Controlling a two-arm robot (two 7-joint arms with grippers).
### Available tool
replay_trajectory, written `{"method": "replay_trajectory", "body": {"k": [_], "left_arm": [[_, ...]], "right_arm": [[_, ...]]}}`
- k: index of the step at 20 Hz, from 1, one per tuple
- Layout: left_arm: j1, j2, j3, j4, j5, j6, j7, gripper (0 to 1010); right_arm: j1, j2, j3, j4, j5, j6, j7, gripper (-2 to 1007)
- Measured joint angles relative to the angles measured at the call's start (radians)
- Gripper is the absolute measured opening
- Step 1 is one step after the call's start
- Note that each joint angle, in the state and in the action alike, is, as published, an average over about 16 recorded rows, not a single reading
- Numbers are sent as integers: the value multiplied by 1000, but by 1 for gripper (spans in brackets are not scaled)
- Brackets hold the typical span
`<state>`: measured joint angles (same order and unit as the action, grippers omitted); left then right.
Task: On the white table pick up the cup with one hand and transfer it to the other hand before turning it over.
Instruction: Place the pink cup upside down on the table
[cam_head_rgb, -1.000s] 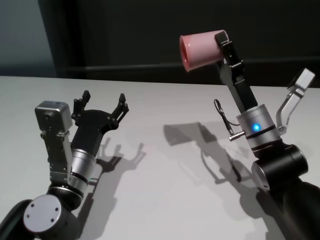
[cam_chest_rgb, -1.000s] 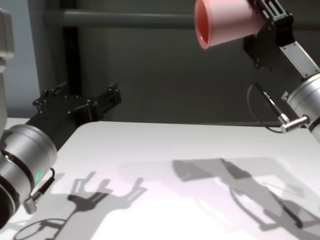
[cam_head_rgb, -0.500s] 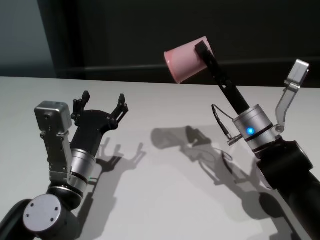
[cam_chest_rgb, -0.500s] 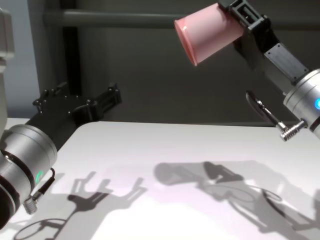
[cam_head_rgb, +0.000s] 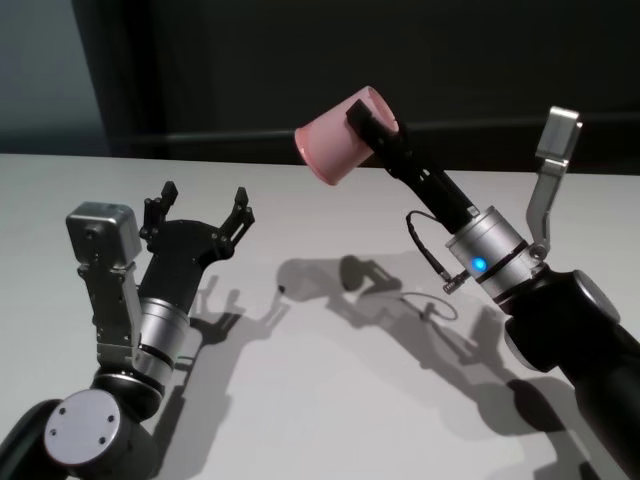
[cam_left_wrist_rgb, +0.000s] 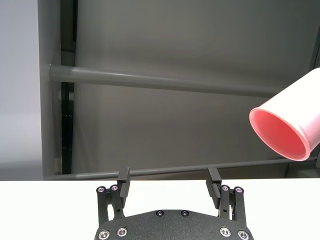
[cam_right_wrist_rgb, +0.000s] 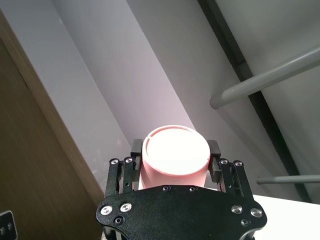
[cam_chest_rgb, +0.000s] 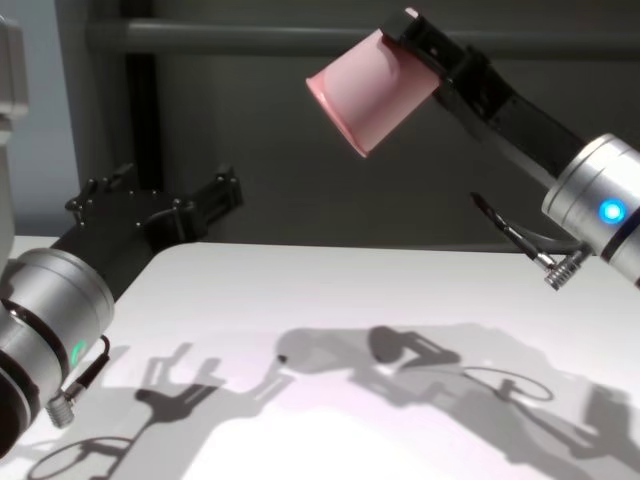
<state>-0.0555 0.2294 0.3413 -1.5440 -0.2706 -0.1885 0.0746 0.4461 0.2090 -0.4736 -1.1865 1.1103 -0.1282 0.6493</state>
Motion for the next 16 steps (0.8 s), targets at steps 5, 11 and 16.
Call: {"method": "replay_trajectory", "body": {"k": [5, 11, 16], "left_arm": [[0, 0, 0, 0, 0, 0, 0, 1003], [0, 0, 0, 0, 0, 0, 0, 1003], [0, 0, 0, 0, 0, 0, 0, 1003]], "right_arm": [[7, 20, -28, -20, -99, -13, -50, 743], [14, 47, -63, -46, -223, -16, -125, 743], [19, 73, -94, -66, -330, -1, -193, 743]]}}
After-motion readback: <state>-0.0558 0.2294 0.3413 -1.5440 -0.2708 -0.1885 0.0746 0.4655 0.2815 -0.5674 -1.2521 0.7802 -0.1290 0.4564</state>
